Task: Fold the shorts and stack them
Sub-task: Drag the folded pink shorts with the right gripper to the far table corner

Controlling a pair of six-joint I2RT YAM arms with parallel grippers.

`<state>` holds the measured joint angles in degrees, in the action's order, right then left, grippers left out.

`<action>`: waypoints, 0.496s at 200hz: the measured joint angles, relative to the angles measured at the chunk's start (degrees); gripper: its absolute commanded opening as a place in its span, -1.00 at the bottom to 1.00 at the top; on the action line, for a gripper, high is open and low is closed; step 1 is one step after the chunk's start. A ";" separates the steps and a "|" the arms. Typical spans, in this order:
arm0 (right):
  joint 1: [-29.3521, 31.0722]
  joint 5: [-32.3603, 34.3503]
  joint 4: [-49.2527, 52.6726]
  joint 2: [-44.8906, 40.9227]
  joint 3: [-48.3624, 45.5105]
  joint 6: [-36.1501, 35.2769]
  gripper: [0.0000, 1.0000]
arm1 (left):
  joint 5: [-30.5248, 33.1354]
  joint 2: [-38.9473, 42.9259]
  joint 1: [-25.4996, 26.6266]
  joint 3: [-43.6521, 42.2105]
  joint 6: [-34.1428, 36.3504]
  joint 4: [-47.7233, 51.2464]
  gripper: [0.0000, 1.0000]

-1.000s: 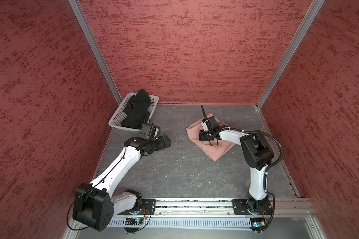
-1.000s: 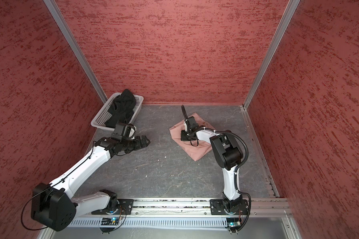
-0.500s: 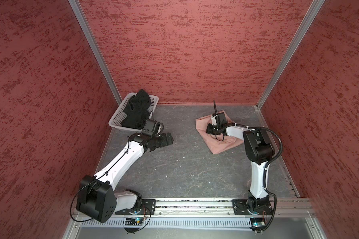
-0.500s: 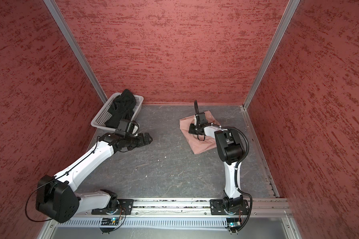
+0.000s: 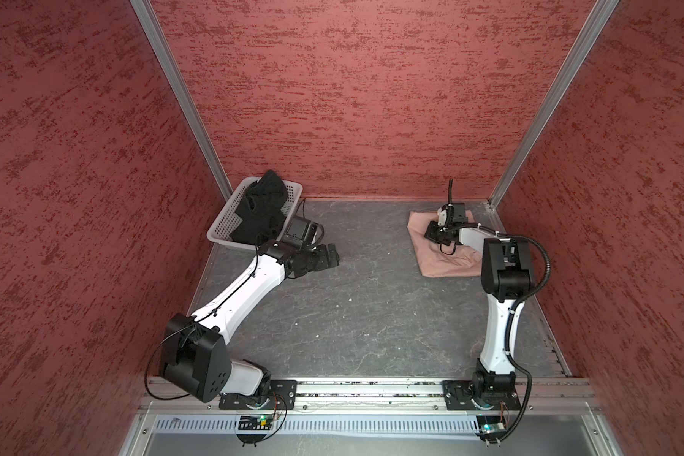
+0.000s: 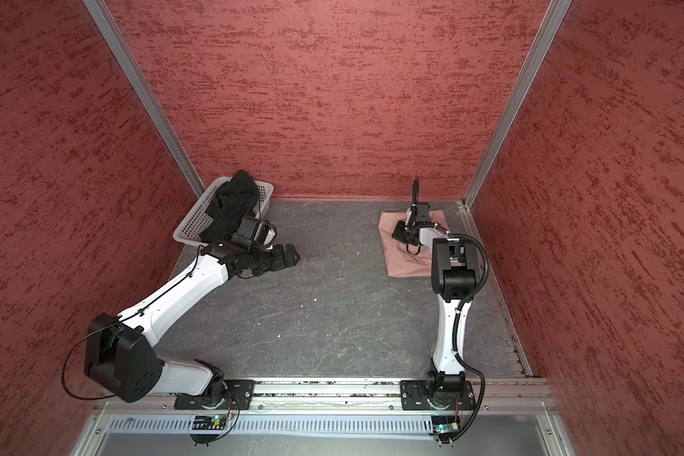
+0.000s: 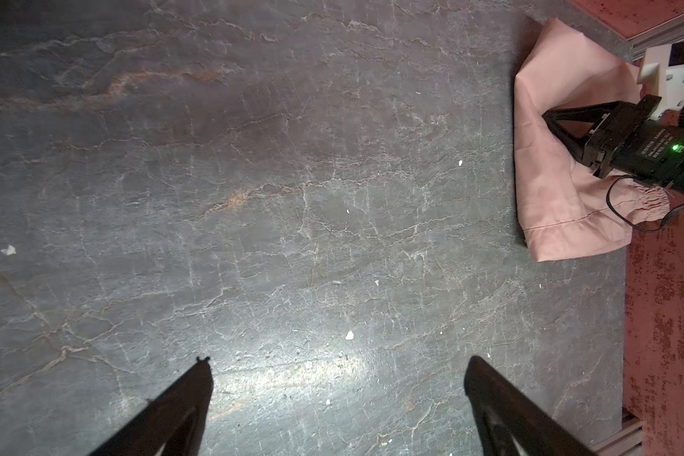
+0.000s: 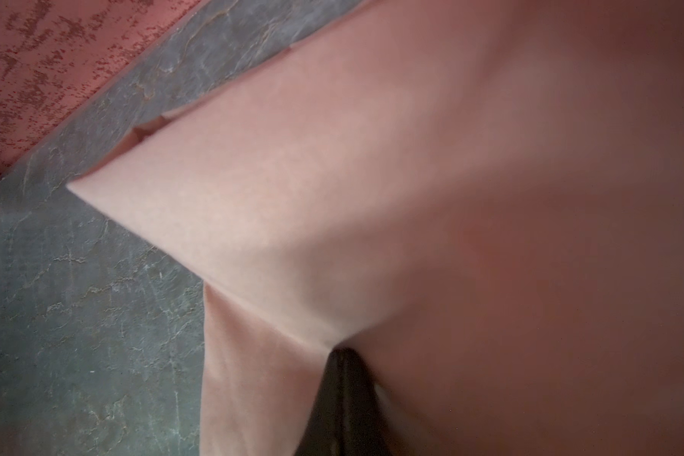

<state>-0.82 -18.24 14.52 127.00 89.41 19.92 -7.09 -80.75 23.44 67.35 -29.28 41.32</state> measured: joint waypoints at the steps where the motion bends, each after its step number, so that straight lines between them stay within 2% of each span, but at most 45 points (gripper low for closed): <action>1: -0.04 0.02 0.07 -0.02 0.00 0.00 -0.93 | 0.02 0.00 0.00 0.09 0.00 0.04 0.99; 24: -0.57 0.33 1.38 -1.09 -0.44 0.15 -0.71 | 0.15 0.00 0.00 0.83 0.22 0.09 0.99; 46: -0.68 0.00 2.08 -5.60 -3.43 0.02 -0.59 | 0.33 -0.04 0.00 0.85 0.55 0.31 0.99; 74: -0.22 -1.33 1.57 -15.96 -11.06 0.74 -0.59 | 0.66 -0.04 0.02 0.85 0.83 0.52 0.99; 99: 0.85 -1.79 1.20 -23.61 -18.05 2.03 -0.68 | 0.74 0.44 0.02 0.76 0.85 0.90 0.99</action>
<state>0.03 -20.03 15.73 103.39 71.35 21.96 -6.35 -80.31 23.46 68.12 -28.42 42.22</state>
